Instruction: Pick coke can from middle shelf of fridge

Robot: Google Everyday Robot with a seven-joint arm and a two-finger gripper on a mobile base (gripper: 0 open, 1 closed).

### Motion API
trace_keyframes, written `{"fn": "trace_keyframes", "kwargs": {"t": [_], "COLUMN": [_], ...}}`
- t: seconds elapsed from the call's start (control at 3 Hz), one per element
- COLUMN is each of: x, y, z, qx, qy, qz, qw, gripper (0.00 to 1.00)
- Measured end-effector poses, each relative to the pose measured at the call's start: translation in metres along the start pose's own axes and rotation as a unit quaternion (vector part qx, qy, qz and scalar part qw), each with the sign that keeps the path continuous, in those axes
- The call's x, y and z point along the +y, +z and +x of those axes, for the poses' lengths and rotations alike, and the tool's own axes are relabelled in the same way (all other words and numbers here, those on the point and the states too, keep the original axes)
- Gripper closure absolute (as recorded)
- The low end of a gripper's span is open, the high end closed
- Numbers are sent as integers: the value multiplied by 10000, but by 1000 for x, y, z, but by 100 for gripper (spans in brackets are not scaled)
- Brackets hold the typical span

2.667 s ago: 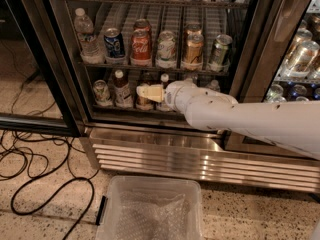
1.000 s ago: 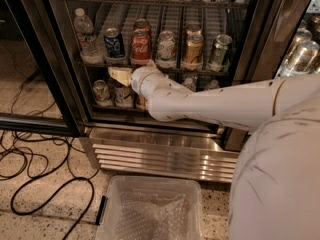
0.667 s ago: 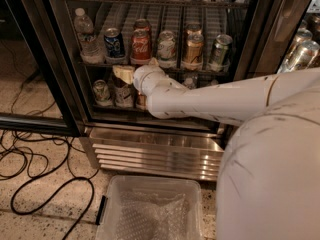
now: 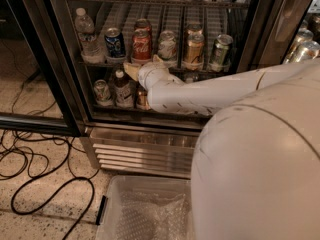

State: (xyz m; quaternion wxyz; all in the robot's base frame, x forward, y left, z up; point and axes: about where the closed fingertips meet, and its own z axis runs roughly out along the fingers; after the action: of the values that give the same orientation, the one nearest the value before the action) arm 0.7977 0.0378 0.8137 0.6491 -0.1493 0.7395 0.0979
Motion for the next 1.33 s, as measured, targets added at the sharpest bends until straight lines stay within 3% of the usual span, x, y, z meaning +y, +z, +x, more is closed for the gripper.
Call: {"fn": "trace_keyframes", "kwargs": {"t": [1.0,1.33], "x": [-5,-8], "y": [13,34], "z": [-14,-23], "qx": [-132,-191], "qy": [-138,-202], "qz": [113,180], "qw": [9998,9995], "gripper": [26,27]}}
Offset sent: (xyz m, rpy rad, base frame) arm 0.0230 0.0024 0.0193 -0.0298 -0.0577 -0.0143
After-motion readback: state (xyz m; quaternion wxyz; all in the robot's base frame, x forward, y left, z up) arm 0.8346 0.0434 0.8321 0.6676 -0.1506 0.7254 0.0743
